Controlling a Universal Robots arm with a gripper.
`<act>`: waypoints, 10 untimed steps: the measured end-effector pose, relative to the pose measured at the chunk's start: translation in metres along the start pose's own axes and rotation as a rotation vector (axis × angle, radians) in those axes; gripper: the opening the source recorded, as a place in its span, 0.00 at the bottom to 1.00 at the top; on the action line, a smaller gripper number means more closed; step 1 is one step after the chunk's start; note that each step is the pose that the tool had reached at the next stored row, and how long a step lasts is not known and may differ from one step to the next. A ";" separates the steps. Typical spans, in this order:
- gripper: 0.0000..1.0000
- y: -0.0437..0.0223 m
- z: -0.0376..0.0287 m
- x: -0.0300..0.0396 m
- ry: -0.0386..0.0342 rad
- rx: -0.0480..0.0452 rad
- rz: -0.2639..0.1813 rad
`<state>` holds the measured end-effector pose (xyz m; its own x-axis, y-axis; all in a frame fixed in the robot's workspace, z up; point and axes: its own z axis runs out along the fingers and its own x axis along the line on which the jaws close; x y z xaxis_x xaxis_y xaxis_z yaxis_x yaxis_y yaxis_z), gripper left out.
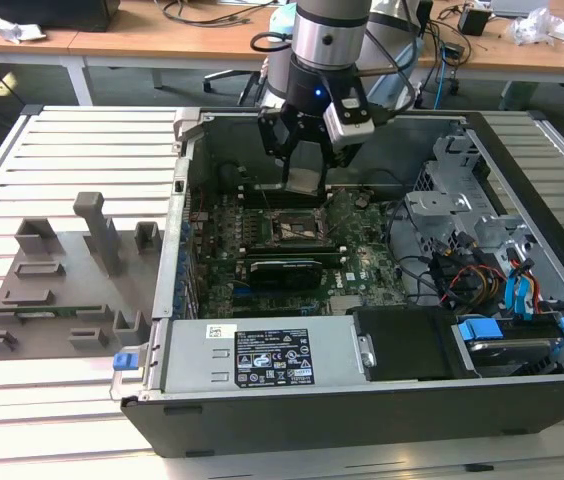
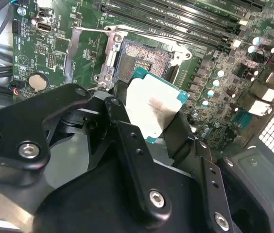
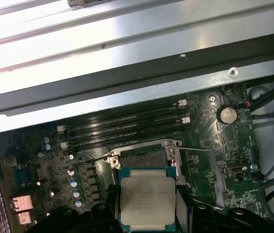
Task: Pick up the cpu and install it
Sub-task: 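Place the cpu into insertion slot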
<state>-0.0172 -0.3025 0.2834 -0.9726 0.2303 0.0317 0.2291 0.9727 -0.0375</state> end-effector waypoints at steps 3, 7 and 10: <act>0.55 0.0000 0.0001 0.0000 0.0010 -0.0009 0.027; 0.55 0.0000 0.0003 0.0000 0.0022 -0.0019 0.059; 0.55 0.0000 0.0004 0.0000 0.0033 -0.0028 0.088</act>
<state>-0.0172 -0.3025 0.2830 -0.9486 0.3148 0.0317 0.3136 0.9488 -0.0375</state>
